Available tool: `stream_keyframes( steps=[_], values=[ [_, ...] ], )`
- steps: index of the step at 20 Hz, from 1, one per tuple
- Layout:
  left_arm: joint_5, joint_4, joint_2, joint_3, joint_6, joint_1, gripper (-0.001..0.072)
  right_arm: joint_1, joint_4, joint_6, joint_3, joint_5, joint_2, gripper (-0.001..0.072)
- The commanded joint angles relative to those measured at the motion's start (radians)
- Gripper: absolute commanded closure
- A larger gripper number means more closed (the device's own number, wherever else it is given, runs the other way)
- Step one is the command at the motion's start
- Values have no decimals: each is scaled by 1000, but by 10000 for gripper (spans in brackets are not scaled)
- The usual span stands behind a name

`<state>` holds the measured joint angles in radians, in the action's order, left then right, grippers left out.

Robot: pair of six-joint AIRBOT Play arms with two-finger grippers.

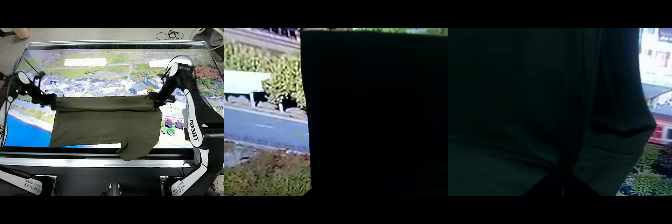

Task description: Fold the shirts.

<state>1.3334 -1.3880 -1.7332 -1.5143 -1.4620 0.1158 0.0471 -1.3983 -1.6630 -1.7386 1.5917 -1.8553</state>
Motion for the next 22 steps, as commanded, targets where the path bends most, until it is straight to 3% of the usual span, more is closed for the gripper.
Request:
stream_keyframes(
  steps=[1,2,4,5,7,10,14,20,22],
  values=[
    [55,64,-44,61,-7,3,445,24,31,-92,80,-71,8,643],
    [66,72,-34,43,-7,6,281,21,35,-102,64,-64,24,455],
    [100,70,9,-13,1,31,263,-7,26,-42,47,9,86,273],
    [121,70,42,-24,0,56,245,-37,22,-14,51,63,118,223],
    [162,71,118,18,-3,114,158,-117,22,-3,122,118,197,222],
    [141,71,277,329,-2,189,173,-166,23,18,434,-2,396,226],
    [-34,71,475,787,27,240,179,-163,58,34,763,-163,586,228],
    [-179,165,491,890,26,238,181,-163,60,38,805,-126,617,229],
    [-209,205,491,890,26,227,279,-163,60,43,838,-127,634,228]
  ],
)
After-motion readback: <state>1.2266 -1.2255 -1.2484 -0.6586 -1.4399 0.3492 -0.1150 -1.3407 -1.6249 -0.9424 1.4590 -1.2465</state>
